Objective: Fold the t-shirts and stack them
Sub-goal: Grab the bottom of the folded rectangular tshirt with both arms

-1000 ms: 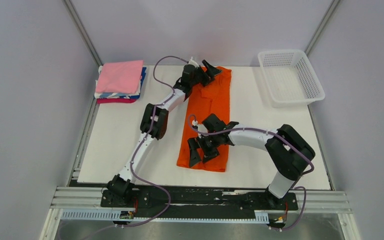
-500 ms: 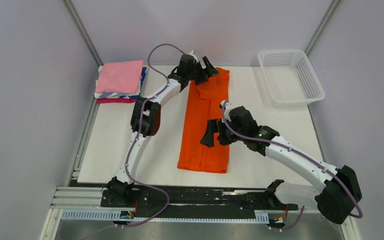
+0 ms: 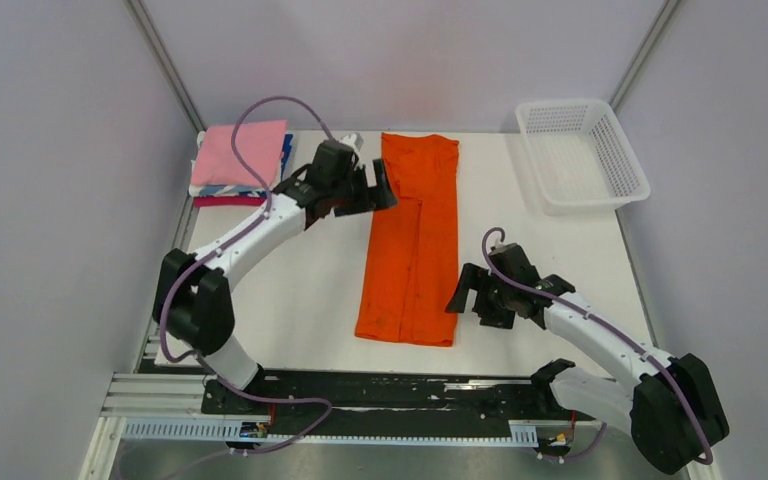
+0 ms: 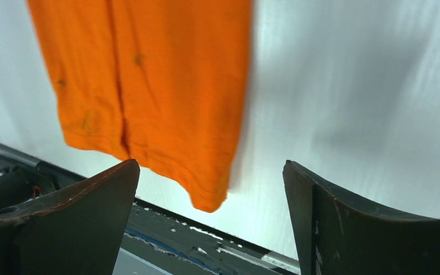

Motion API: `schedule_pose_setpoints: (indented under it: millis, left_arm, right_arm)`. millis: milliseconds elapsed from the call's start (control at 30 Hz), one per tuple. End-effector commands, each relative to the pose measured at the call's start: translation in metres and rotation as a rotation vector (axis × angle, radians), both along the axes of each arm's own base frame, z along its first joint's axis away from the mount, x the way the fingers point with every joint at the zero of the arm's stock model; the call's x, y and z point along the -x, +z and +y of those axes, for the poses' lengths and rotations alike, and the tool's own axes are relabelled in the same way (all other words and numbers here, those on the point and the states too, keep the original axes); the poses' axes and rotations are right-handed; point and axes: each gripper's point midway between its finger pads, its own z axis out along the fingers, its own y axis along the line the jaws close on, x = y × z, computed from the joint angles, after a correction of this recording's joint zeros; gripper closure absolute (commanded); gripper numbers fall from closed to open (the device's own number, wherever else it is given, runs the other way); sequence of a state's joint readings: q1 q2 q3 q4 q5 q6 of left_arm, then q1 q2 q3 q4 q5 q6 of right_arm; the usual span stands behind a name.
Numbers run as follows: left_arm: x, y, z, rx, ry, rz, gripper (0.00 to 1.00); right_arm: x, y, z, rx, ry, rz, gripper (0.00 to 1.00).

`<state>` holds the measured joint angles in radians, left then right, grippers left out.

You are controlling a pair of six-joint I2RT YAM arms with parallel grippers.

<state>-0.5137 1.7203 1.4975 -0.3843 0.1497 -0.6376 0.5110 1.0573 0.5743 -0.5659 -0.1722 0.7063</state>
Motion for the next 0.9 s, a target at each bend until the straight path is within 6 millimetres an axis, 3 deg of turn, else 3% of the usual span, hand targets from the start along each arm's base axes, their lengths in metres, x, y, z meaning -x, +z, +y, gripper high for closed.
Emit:
schedule_pose_setpoints:
  millis: [0,33,67,100,133,167,200,267,400,633,867]
  left_arm:
    - [0.081,-0.088,0.047,-0.172,0.072,0.190,0.00]
    - [0.094,-0.084,0.048,-0.148,0.080,0.184,0.00]
    - [0.116,-0.109,0.058,-0.179,0.084,0.239,0.00]
    - [0.126,-0.105,0.058,-0.150,0.090,0.232,0.01]
    - [0.145,-0.126,0.066,-0.165,0.096,0.285,0.02]
    - [0.154,-0.122,0.065,-0.140,0.083,0.276,0.04]
    - [0.168,-0.135,0.071,-0.150,0.085,0.311,0.05]
    - [0.183,-0.141,0.077,-0.146,0.083,0.329,0.09]
    - [0.206,-0.150,0.075,-0.128,0.055,0.363,0.17]
    - [0.233,-0.174,0.065,-0.163,-0.009,0.450,0.36]
    - [0.249,-0.191,0.059,-0.194,-0.037,0.508,0.41]
  right_arm:
    - [0.012,-0.007,0.000,-0.048,-0.048,0.063,0.12]
    - [0.014,-0.009,0.001,-0.056,-0.043,0.073,0.15]
    - [0.015,-0.010,0.003,-0.065,-0.034,0.080,0.19]
    - [0.017,-0.012,0.004,-0.073,-0.028,0.088,0.23]
    - [0.018,-0.014,0.005,-0.079,-0.024,0.093,0.28]
    - [0.019,-0.016,0.006,-0.085,-0.024,0.095,0.32]
    - [0.019,-0.018,0.006,-0.089,-0.024,0.097,0.35]
    - [0.022,-0.023,0.007,-0.093,-0.025,0.112,0.44]
    - [0.032,-0.032,0.009,-0.115,-0.012,0.158,0.57]
    - [0.046,-0.040,0.012,-0.151,-0.002,0.202,0.67]
    - [0.055,-0.049,0.010,-0.153,0.001,0.237,0.74]
